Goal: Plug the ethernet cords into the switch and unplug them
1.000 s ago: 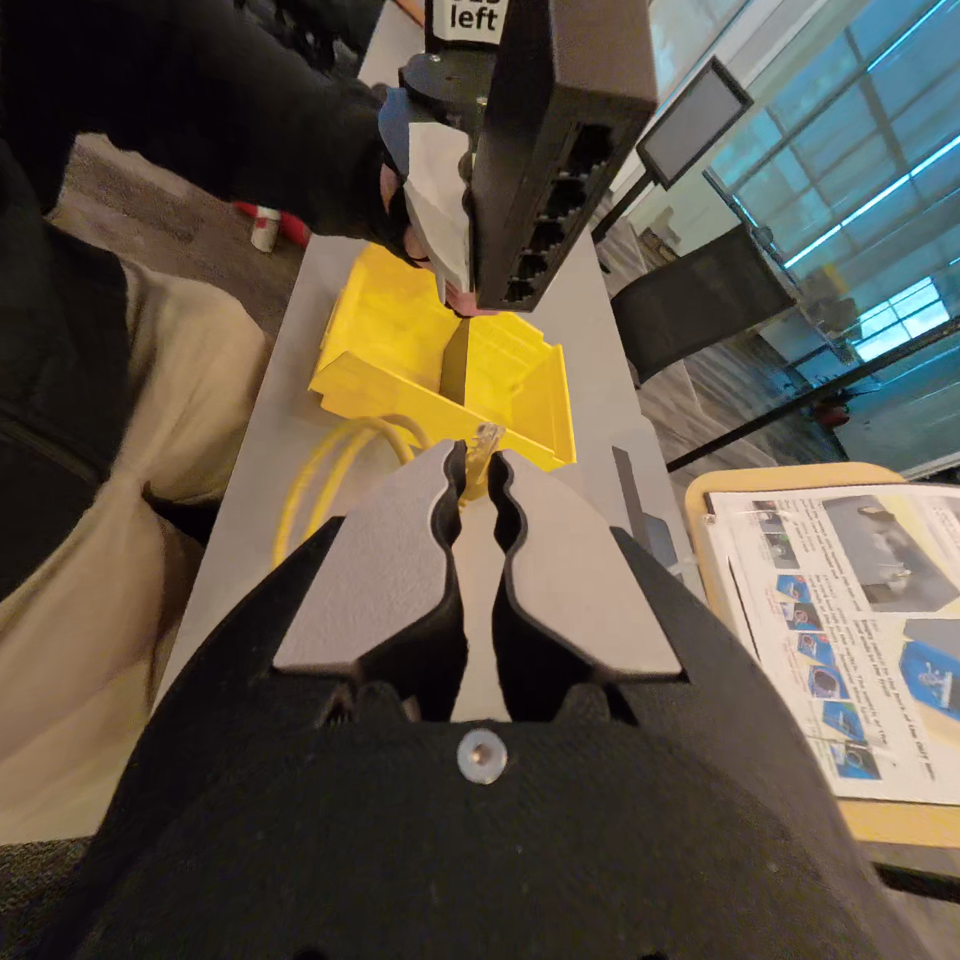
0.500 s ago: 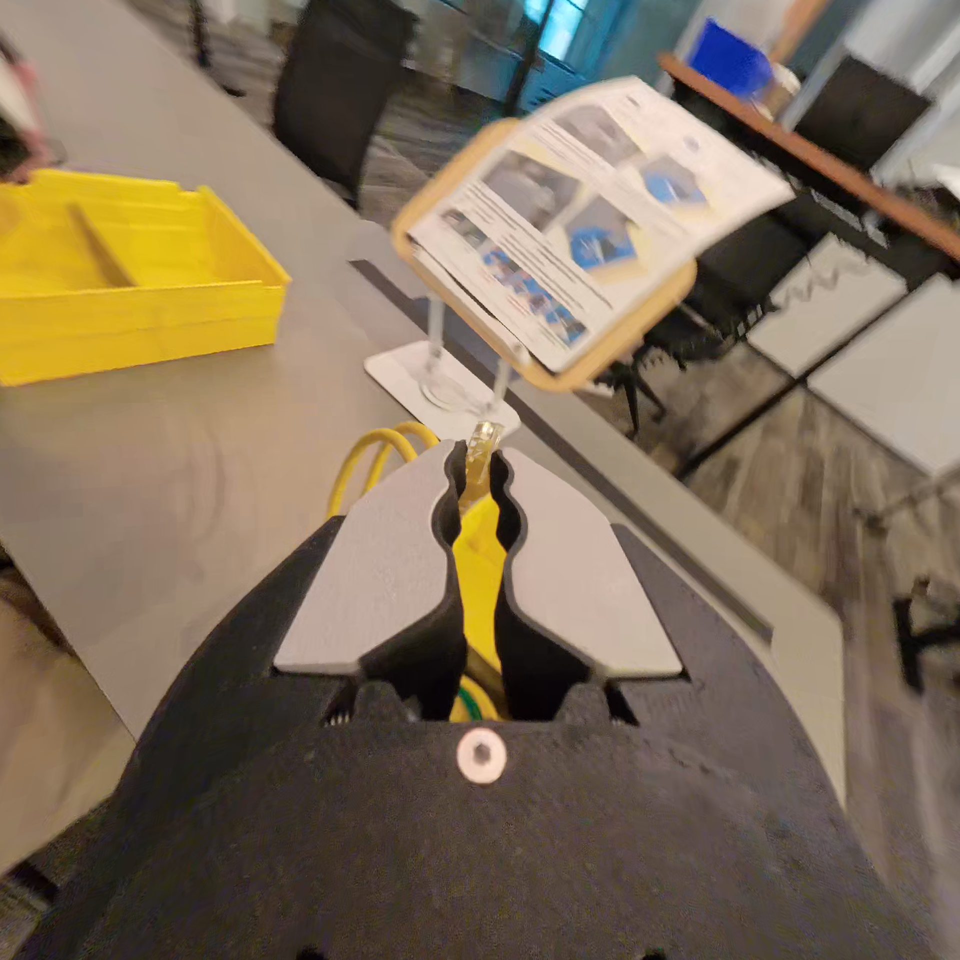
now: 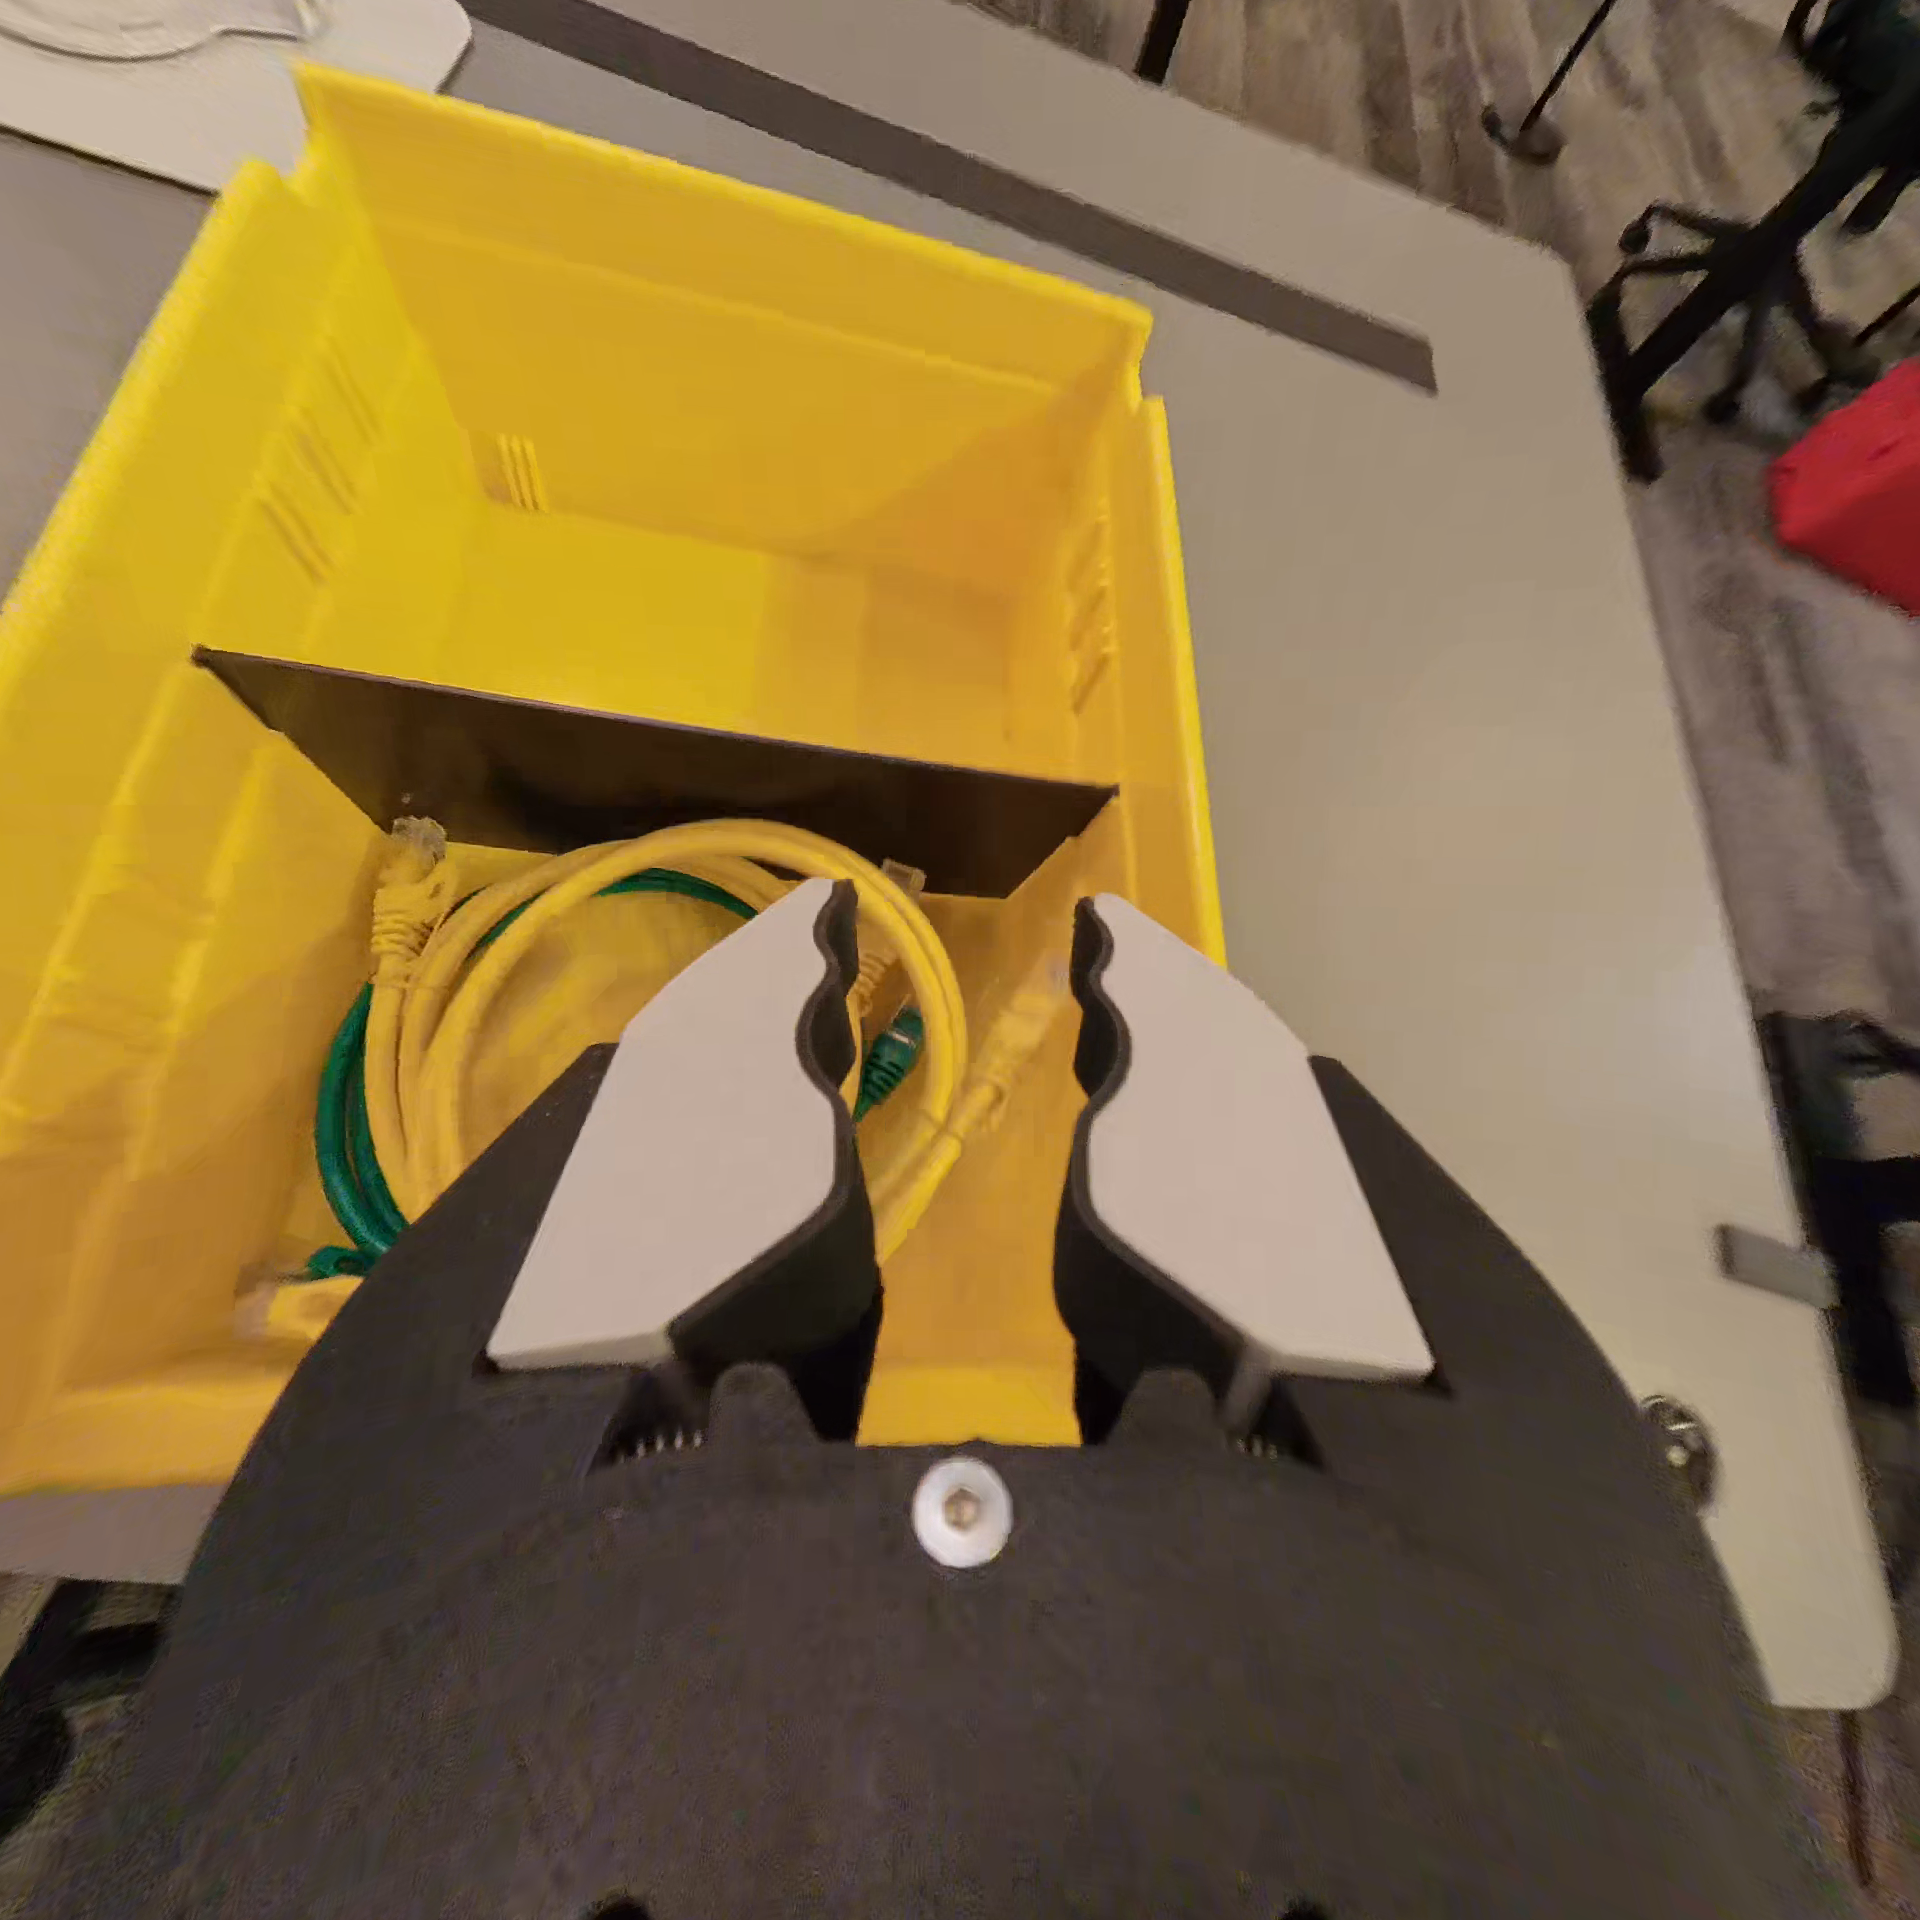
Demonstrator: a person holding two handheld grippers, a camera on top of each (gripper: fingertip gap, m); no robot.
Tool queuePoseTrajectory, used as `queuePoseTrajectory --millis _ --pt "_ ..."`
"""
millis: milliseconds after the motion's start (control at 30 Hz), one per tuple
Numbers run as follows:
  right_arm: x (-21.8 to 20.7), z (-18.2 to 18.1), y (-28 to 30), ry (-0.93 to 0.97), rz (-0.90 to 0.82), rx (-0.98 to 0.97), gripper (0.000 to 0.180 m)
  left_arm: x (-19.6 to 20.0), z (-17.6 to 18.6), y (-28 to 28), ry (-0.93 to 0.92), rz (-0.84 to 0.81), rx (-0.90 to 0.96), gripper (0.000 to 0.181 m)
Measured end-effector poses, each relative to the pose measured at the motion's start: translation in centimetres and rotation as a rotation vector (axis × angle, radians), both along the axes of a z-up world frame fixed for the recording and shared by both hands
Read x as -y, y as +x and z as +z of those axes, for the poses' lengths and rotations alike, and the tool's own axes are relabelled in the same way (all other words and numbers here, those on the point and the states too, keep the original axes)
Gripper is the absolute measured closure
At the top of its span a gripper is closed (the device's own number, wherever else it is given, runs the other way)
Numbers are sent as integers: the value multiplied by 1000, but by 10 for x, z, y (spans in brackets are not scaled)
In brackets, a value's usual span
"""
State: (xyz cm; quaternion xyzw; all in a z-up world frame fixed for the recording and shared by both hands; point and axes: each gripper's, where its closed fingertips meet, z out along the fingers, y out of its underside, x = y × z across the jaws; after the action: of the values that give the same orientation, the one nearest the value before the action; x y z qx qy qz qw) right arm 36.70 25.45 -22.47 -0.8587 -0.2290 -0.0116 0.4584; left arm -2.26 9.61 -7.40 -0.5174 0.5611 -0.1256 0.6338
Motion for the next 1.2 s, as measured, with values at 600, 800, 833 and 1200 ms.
queuePoseTrajectory --millis 600,800,833,1200 --pt "201 166 -368 261 1412 -454 138 28 -13 44 -154 -186 170 154" --pt "197 172 -371 311 1419 -400 150 21 -11 42 -198 -163 224 150" --pt "192 175 -366 319 1396 -376 150 13 -12 37 -195 -110 215 144" --pt "-35 94 -172 71 679 468 150 -10 16 -3 -54 88 152 157"
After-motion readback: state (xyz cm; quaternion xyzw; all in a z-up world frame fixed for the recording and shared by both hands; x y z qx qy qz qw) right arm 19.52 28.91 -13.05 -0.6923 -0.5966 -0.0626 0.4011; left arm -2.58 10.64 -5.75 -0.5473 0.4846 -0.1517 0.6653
